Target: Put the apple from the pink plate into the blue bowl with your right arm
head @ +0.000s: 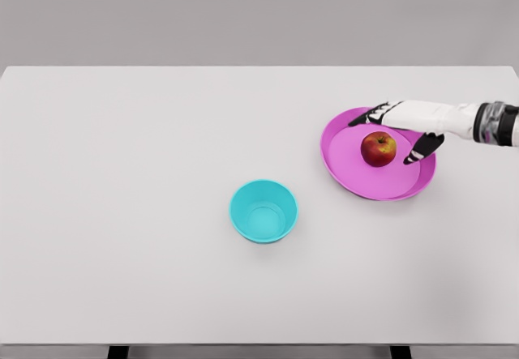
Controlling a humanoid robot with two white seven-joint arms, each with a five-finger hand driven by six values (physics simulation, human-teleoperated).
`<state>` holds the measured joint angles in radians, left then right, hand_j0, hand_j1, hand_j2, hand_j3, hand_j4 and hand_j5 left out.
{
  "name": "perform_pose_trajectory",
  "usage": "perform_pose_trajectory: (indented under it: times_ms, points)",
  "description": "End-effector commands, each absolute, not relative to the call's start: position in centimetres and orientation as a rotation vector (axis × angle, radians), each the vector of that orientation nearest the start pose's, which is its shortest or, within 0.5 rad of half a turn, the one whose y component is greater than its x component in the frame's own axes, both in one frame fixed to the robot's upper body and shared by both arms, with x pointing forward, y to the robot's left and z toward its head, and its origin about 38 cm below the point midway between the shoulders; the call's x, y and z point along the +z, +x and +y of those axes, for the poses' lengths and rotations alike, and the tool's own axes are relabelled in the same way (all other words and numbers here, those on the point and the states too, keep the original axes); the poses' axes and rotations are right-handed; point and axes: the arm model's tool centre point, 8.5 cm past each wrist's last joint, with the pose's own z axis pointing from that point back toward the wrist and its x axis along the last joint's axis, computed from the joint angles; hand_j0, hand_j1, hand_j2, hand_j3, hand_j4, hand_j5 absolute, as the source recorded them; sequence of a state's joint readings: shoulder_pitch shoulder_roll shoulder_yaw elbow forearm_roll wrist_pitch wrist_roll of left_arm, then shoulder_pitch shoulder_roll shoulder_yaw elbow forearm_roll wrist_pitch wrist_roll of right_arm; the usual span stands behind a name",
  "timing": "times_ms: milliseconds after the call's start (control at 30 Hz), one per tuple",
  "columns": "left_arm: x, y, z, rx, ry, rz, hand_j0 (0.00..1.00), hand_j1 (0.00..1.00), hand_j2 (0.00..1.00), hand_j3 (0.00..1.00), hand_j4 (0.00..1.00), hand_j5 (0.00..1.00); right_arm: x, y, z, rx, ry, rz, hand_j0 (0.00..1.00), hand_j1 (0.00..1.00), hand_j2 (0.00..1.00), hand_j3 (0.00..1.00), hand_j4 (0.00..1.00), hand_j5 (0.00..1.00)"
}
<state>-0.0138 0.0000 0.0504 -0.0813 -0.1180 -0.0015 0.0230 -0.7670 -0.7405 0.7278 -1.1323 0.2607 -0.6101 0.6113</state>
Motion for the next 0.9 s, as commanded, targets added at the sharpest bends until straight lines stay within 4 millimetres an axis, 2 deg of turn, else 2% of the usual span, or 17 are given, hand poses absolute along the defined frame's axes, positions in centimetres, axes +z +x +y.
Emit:
perform_pose_trajectory:
  times_ms: [0, 633, 667, 733, 767, 867]
  points:
    - [-26.2, 3.8, 27.5, -0.071, 0.117, -0.094, 1.00, 1.00, 1.00, 1.00, 1.00, 1.00, 17.8, 47.4, -32.7, 1.933, -0.238, -1.262, 1.00, 1.00, 1.00, 1.00, 1.00, 1.00]
    - [-26.2, 3.8, 27.5, -0.071, 0.117, -0.094, 1.00, 1.00, 1.00, 1.00, 1.00, 1.00, 16.5, 47.7, -32.6, 1.935, -0.215, -1.221, 1.00, 1.00, 1.00, 1.00, 1.00, 1.00]
    - [-26.2, 3.8, 27.5, -0.071, 0.117, -0.094, 1.00, 1.00, 1.00, 1.00, 1.00, 1.00, 16.5, 47.7, -32.5, 1.936, -0.214, -1.220, 0.98, 0.98, 0.98, 0.98, 0.98, 0.98]
    - [-26.2, 3.8, 27.5, -0.072, 0.117, -0.094, 1.00, 1.00, 1.00, 1.00, 1.00, 1.00, 16.5, 47.7, -32.7, 1.934, -0.215, -1.218, 0.88, 0.88, 0.88, 0.88, 0.88, 0.88]
    - [-26.2, 3.8, 27.5, -0.071, 0.117, -0.094, 1.00, 1.00, 1.00, 1.00, 1.00, 1.00, 16.4, 47.7, -32.7, 1.934, -0.214, -1.216, 0.88, 0.88, 0.88, 0.88, 0.88, 0.88]
    - [-26.2, 3.8, 27.5, -0.071, 0.117, -0.094, 1.00, 1.00, 1.00, 1.00, 1.00, 1.00, 16.3, 47.6, -32.7, 1.935, -0.213, -1.215, 0.79, 0.79, 0.79, 0.79, 0.79, 0.79]
